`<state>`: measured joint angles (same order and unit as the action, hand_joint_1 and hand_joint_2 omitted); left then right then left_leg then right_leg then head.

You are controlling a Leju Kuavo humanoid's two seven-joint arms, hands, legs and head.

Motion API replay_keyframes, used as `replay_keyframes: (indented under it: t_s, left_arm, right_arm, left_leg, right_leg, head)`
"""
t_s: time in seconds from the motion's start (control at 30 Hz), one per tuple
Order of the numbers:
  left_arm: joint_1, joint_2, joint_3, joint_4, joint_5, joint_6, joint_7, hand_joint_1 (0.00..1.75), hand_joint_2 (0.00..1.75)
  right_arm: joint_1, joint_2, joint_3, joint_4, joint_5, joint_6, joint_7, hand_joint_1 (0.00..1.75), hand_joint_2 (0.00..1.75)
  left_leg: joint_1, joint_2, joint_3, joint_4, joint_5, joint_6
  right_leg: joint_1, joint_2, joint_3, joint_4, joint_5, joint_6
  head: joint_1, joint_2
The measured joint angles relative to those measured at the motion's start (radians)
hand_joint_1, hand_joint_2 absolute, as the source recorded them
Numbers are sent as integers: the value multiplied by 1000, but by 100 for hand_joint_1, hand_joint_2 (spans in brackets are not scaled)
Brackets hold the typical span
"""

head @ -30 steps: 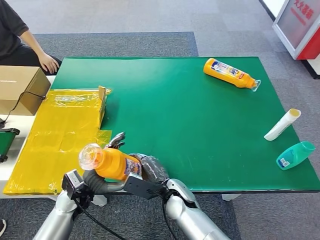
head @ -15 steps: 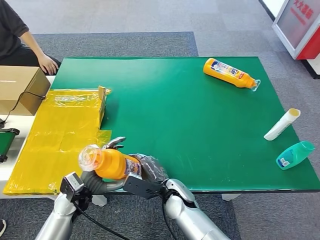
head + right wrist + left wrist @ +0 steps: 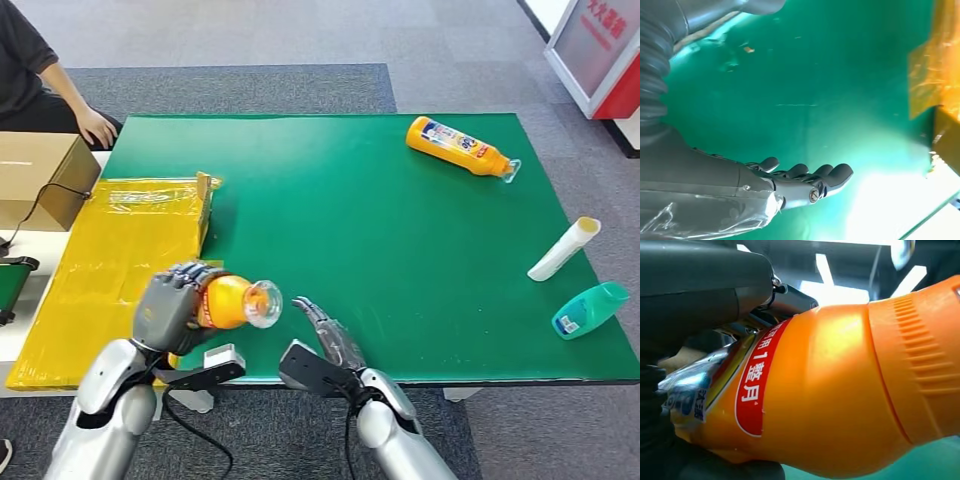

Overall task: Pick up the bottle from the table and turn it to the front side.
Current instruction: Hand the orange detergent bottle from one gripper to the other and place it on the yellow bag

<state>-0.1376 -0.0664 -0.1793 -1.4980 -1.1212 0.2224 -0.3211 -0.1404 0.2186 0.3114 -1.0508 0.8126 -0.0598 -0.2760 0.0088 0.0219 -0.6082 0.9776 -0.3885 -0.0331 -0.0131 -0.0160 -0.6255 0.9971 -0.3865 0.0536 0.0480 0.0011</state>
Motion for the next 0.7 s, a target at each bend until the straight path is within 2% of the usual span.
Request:
replay_keyframes:
  t_s: [0.07, 0.13, 0.4, 0.5, 0.6, 0.7]
  left_arm:
    - [-6, 22, 9, -58, -149, 44, 80, 175, 175]
    - [-11, 44, 20, -100, -220, 55, 126, 175, 175]
    - [-14, 80, 35, -160, -253, 58, 148, 175, 175]
    - [-25, 107, 34, -159, -320, -3, 215, 175, 175]
    - [-71, 170, 32, -89, -349, -94, 294, 175, 175]
    - [-129, 225, 23, 73, -351, -89, 320, 175, 175]
  right_arm:
    - [19, -4, -13, -28, 15, 7, 8, 0, 175]
    - [35, -8, -26, -53, 21, 9, 10, 0, 175]
    - [57, -11, -51, -99, 24, 10, 11, 0, 175]
    - [65, -11, -61, -114, 21, 11, 9, 0, 175]
    - [79, -14, -73, -134, 32, 26, 2, 0, 175]
    - [86, -21, -73, -135, 53, 35, -7, 0, 175]
  left_leg:
    - [0, 0, 0, 0, 0, 0]
    - [0, 0, 0, 0, 0, 0]
    - [0, 0, 0, 0, 0, 0]
    - [0, 0, 0, 0, 0, 0]
    - [0, 0, 0, 0, 1, -1]
    - [1, 0, 0, 0, 2, -2]
  right_leg:
    - [0, 0, 0, 0, 0, 0]
    - [0, 0, 0, 0, 0, 0]
    - [0, 0, 0, 0, 0, 0]
    - [0, 0, 0, 0, 0, 0]
    - [0, 1, -1, 0, 1, -1]
    - [1, 1, -2, 0, 1, -2]
  head:
    - [0, 0]
    - [0, 0]
    - [0, 0]
    - [0, 0]
    - [0, 0]
    - [0, 0]
